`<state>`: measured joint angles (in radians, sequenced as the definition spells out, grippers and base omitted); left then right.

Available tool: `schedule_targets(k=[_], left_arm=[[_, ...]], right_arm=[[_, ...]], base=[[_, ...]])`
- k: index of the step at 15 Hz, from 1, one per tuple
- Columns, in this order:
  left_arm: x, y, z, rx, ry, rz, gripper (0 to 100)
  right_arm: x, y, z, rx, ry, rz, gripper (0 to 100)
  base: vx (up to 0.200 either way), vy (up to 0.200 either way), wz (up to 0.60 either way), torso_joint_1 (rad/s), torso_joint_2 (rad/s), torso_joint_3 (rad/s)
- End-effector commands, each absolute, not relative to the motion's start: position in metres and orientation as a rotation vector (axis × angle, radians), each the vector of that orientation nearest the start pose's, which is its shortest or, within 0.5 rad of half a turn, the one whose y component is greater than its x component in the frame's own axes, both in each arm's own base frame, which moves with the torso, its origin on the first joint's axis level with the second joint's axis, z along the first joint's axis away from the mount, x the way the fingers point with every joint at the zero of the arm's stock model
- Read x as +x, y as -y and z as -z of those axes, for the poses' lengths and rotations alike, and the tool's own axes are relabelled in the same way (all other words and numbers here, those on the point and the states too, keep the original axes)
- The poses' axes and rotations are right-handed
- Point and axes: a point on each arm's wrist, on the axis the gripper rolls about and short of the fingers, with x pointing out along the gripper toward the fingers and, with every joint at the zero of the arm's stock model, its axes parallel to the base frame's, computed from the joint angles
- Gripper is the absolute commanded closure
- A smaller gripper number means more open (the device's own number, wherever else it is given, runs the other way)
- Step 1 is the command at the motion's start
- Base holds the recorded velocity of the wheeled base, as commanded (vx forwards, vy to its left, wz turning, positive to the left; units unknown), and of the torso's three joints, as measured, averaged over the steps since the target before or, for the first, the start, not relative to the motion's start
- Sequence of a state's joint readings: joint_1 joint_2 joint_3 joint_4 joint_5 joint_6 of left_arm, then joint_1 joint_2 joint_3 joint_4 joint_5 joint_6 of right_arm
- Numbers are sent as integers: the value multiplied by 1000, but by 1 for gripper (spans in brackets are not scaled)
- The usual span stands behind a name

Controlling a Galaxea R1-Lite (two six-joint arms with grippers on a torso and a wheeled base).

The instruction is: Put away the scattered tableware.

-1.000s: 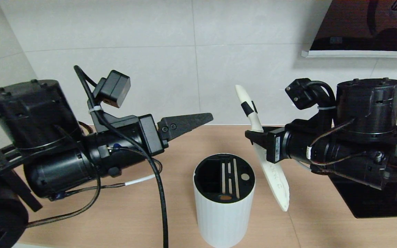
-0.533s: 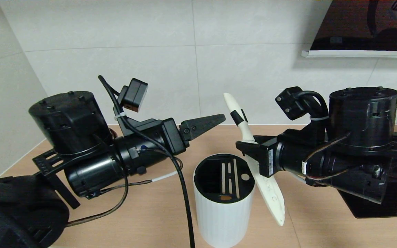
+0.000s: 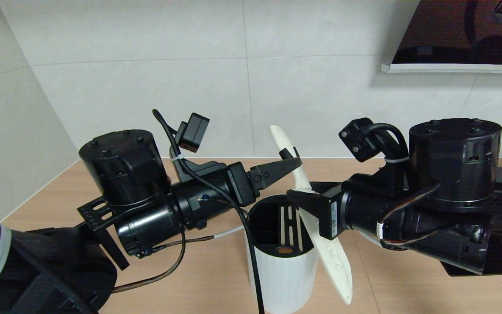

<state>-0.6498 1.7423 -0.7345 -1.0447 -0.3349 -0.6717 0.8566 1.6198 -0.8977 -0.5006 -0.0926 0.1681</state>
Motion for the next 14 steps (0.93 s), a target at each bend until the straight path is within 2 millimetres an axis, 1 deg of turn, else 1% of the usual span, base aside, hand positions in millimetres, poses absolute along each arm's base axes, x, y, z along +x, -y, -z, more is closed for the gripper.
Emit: schedule_targets(k=[1, 4, 14], left_arm=[[244, 198, -185, -621, -300, 962, 0], [248, 206, -179, -631, -261, 941, 0], [248, 212, -175, -629, -263, 935, 0]], right_arm=[[193, -226, -216, 51, -272, -754, 100], [192, -229, -214, 54, -284, -762, 100], [183, -232, -209, 53, -304, -792, 100]], base=[[0, 0, 0, 0, 0, 0], [0, 0, 0, 0, 0, 0], [0, 0, 0, 0, 0, 0]])
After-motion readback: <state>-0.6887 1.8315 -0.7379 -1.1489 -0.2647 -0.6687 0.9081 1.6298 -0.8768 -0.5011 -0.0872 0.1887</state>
